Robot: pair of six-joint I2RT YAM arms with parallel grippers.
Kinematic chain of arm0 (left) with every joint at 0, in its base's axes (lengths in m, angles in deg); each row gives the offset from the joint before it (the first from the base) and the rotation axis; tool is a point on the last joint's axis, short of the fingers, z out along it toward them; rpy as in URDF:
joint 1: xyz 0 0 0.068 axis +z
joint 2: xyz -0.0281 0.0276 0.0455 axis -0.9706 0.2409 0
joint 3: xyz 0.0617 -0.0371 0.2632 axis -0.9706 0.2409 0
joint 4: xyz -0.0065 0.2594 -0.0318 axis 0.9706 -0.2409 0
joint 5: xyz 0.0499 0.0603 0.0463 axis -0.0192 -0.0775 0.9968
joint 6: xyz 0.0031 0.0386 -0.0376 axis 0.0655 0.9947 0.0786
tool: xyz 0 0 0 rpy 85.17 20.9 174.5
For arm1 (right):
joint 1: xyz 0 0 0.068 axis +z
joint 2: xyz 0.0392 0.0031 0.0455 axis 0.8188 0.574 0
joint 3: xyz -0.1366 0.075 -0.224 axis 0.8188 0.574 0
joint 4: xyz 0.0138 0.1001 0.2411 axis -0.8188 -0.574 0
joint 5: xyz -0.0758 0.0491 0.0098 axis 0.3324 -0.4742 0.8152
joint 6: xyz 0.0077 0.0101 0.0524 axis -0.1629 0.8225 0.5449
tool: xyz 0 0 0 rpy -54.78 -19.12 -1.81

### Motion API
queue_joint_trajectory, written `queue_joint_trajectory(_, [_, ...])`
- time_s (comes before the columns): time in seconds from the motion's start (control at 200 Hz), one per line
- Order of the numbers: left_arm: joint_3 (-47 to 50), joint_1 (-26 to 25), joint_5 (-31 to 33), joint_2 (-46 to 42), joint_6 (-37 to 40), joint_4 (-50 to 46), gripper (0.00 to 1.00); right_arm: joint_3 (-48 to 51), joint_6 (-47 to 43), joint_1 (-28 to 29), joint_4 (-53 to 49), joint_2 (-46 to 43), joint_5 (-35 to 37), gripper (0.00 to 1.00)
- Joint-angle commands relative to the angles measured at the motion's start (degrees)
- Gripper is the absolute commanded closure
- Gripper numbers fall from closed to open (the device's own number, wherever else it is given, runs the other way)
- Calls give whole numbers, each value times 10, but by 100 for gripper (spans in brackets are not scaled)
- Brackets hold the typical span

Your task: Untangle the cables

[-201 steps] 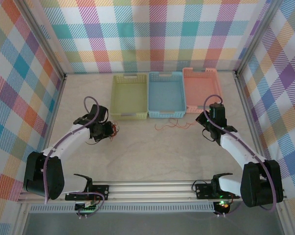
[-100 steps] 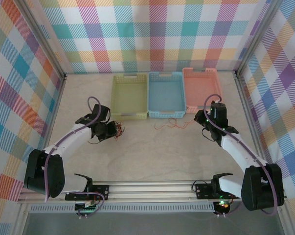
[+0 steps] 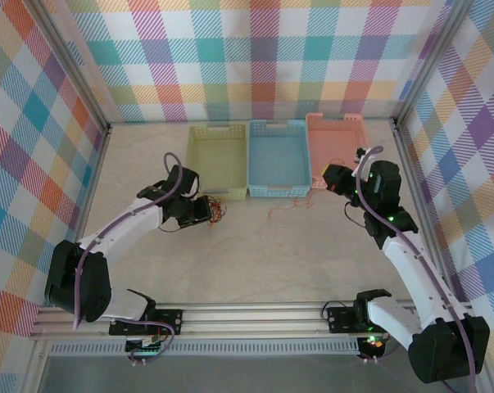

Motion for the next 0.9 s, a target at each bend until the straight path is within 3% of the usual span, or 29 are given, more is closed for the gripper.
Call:
queue_joint_trajectory(0.0, [-9, -14, -1, 5, 0, -22, 100, -56, -26, 13, -30, -7, -61, 100])
queue_joint_trajectory(0.165, [12, -14, 7, 15, -5, 2, 100, -146, -37, 40, -44, 24, -84, 100])
queue_joint_trajectory(0.395, [28, -13, -2, 41, 4, 32, 100, -252, -14, 55, -24, 106, -60, 100])
queue_joint_trajectory(0.895, [41, -14, -18, 41, 15, 51, 100, -474, 16, 55, -14, 382, -36, 100])
